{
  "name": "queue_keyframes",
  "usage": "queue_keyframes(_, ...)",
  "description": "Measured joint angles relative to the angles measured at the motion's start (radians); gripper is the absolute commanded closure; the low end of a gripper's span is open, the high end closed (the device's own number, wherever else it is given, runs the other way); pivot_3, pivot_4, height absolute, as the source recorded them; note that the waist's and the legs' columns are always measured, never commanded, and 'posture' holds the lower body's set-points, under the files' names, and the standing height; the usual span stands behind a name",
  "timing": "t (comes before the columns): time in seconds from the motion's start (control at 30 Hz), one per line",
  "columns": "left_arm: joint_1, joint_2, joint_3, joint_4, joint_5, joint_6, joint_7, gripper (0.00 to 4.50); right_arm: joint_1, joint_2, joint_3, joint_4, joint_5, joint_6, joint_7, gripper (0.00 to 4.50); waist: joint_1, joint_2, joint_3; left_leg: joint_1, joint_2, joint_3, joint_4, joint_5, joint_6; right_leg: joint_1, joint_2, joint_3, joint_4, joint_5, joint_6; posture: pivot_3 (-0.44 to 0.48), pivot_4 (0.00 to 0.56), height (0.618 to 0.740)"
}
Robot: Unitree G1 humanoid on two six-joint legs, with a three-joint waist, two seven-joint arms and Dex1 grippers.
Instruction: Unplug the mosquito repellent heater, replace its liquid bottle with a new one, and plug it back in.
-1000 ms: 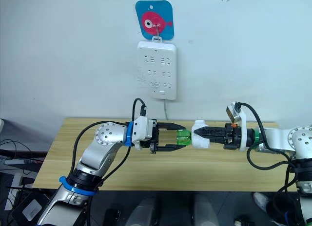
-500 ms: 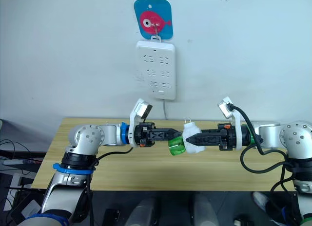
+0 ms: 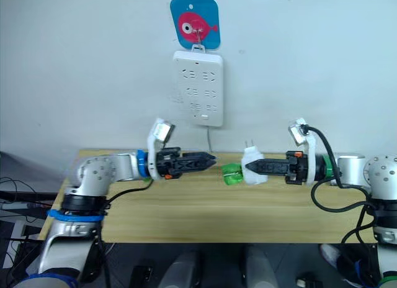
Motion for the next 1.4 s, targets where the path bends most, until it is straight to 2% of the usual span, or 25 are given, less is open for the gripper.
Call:
queue_keyframes(0.03, 0.018, 0.02, -0.021, -0.036, 0.041, -0.075, -0.032, 0.06, 0.0, 0.001, -0.006, 0.017, -0.004, 0.001, -0.005, 1.46, 0.001, 0.0, 0.0, 0.0, 0.0, 0.001, 0.0, 0.0, 0.0, 0.001, 0.0, 0.0, -0.001, 0.0, -0.001, 0.052, 0.246, 0.74)
queue_keyframes(0.13, 0.111, 0.03, -0.141, -0.085, 0.333, -0.575, -0.108, 0.06, -0.008, 0.014, -0.035, 0.087, -0.011, 0.021, -0.025, 1.46, 0.008, 0.001, 0.0, -0.001, 0.0, 0.002, -0.001, 0.0, 0.0, 0.001, -0.001, 0.0, -0.006, 0.003, -0.004, 0.06, 0.243, 0.74)
queue_keyframes(0.2, 0.134, -0.031, -0.186, -0.006, 0.53, -0.961, -0.08, 0.06, -0.03, 0.035, -0.047, 0.118, -0.006, 0.041, -0.045, 1.46, 0.014, 0.001, 0.0, -0.002, 0.001, 0.003, 0.0, 0.0, 0.0, 0.001, 0.0, 0.0, -0.01, 0.006, -0.006, 0.061, 0.241, 0.74)
queue_keyframes(0.3, 0.123, -0.102, -0.197, 0.112, 0.72, -1.358, 0.023, 0.06, -0.052, 0.064, -0.057, 0.12, 0.017, 0.067, -0.066, 1.46, 0.025, 0.001, 0.0, -0.004, 0.001, 0.003, 0.0, 0.0, 0.0, 0.001, 0.0, 0.0, -0.012, 0.008, -0.004, 0.061, 0.24, 0.74)
queue_keyframes(0.43, 0.093, -0.142, -0.216, 0.244, 0.887, -1.718, 0.133, 0.06, -0.058, 0.081, -0.071, 0.114, 0.038, 0.092, -0.102, 1.46, 0.027, 0.001, 0.0, -0.007, 0.0, 0.003, 0.001, -0.001, 0.002, -0.001, -0.001, 0.0, -0.012, 0.009, -0.001, 0.061, 0.24, 0.74)
queue_keyframes(0.5, 0.078, -0.153, -0.233, 0.288, 0.934, -1.82, 0.174, 0.06, -0.059, 0.088, -0.076, 0.108, 0.054, 0.101, -0.12, 1.46, 0.028, 0.001, 0.0, -0.008, 0.0, 0.003, 0.002, -0.001, 0.003, -0.001, -0.001, -0.001, -0.012, 0.01, 0.0, 0.057, 0.236, 0.74)
queue_keyframes(0.7, 0.025, -0.168, -0.252, 0.369, 0.996, -1.967, 0.26, 0.06, -0.059, 0.096, -0.084, 0.095, 0.098, 0.111, -0.162, 1.46, 0.027, 0.001, 0.0, -0.008, 0.0, 0.003, 0.002, -0.001, 0.004, -0.002, -0.001, -0.002, -0.011, 0.01, 0.0, 0.053, 0.234, 0.74)
queue_keyframes(0.8, 0.01, -0.168, -0.266, 0.388, 1.005, -1.999, 0.285, 0.6, -0.059, 0.103, -0.088, 0.095, 0.115, 0.108, -0.175, 1.46, 0.026, 0.001, 0.0, -0.008, 0.0, 0.004, 0.002, -0.002, 0.005, -0.002, -0.001, -0.001, -0.01, 0.01, 0.0, 0.053, 0.234, 0.74)
queue_keyframes(0.97, 0.009, -0.164, -0.291, 0.408, 1.001, -2.005, 0.292, 2.09, -0.059, 0.103, -0.096, 0.093, 0.142, 0.104, -0.203, 1.46, 0.026, 0.001, 0.0, -0.008, 0.0, 0.003, 0.002, -0.001, 0.006, -0.002, -0.001, -0.001, -0.01, 0.01, 0.0, 0.046, 0.239, 0.74)
queue_keyframes(1.07, 0.009, -0.164, -0.306, 0.407, 0.985, -2.012, 0.292, 2.79, -0.058, 0.103, -0.098, 0.093, 0.142, 0.097, -0.225, 1.46, 0.025, 0.001, 0.0, -0.008, 0.0, 0.003, 0.003, -0.001, 0.006, -0.002, -0.001, -0.001, -0.01, 0.01, 0.0, 0.046, 0.24, 0.74)
queue_keyframes(1.2, 0.009, -0.163, -0.322, 0.403, 0.958, -1.998, 0.288, 3.95, -0.057, 0.1, -0.098, 0.093, 0.142, 0.093, -0.236, 1.46, 0.025, 0.001, 0.0, -0.008, 0.0, 0.003, 0.003, -0.001, 0.006, -0.002, -0.001, -0.001, -0.009, 0.01, 0.0, 0.046, 0.245, 0.74)
queue_keyframes(1.4, 0.012, -0.142, -0.35, 0.356, 0.852, -1.905, 0.227, 3.95, -0.056, 0.096, -0.096, 0.092, 0.142, 0.095, -0.231, 1.46, 0.024, 0.001, 0.0, -0.008, 0.0, 0.003, 0.003, -0.001, 0.006, -0.002, -0.001, -0.001, -0.009, 0.01, 0.0, 0.051, 0.247, 0.74)
